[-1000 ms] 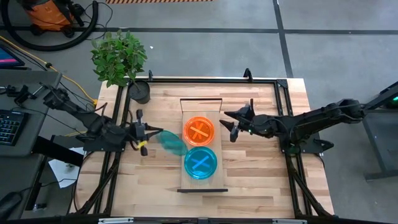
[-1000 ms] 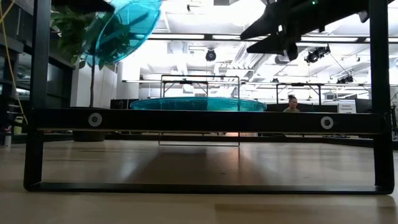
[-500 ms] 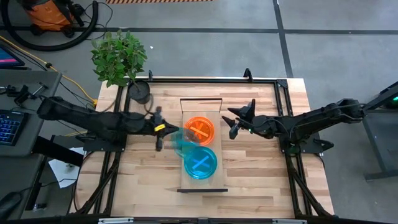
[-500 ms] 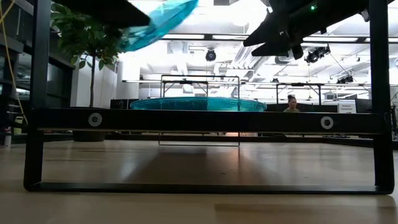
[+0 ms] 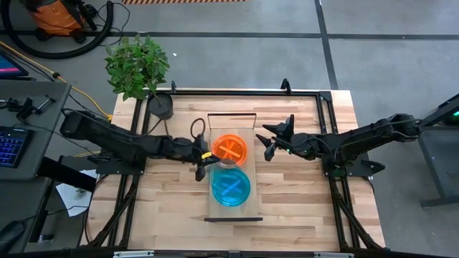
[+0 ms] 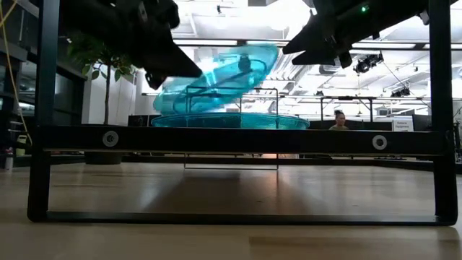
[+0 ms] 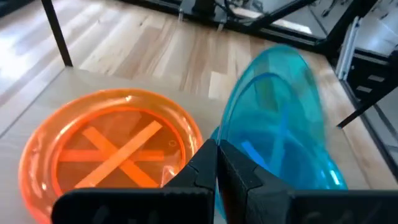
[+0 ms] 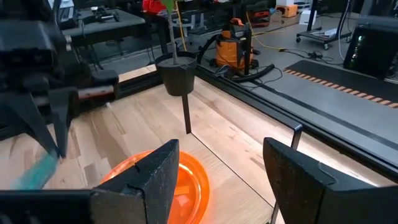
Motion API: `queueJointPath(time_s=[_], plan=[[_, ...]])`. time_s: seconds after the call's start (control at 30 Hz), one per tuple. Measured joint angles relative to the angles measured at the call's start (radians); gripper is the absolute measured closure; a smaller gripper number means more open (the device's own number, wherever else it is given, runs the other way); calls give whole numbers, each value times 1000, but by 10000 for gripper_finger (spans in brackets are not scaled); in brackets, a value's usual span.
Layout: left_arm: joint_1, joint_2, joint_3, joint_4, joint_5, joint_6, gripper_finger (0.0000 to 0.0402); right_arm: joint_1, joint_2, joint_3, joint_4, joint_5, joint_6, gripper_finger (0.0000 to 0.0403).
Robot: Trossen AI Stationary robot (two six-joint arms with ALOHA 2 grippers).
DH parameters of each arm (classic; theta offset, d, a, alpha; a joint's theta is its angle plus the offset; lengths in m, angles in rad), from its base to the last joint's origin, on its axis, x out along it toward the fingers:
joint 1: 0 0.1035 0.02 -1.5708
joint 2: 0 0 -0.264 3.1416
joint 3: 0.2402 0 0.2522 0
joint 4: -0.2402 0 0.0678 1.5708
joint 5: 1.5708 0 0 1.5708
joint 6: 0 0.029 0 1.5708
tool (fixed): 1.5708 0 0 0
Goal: Place and stack plates onto a shelf
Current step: Stack the blue plate on top of the other blue plate on the shelf
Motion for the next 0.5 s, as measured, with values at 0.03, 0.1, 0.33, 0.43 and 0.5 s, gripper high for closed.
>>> queueJointPath(time_s=[0.03,0.1,0.33,0.43,0.5], plan=[[0,16,0,11,0,0,401,0,0,0,0,0,0,187],[0,42,0,38,4,3,401,0,0,0,0,0,0,187],[-1,75,0,116,47,14,401,0,0,0,-22,0,2,187],[-10,75,0,114,50,3,401,0,0,0,-24,0,3,187],[-16,75,0,116,50,2,401,0,0,0,-24,0,15,187]])
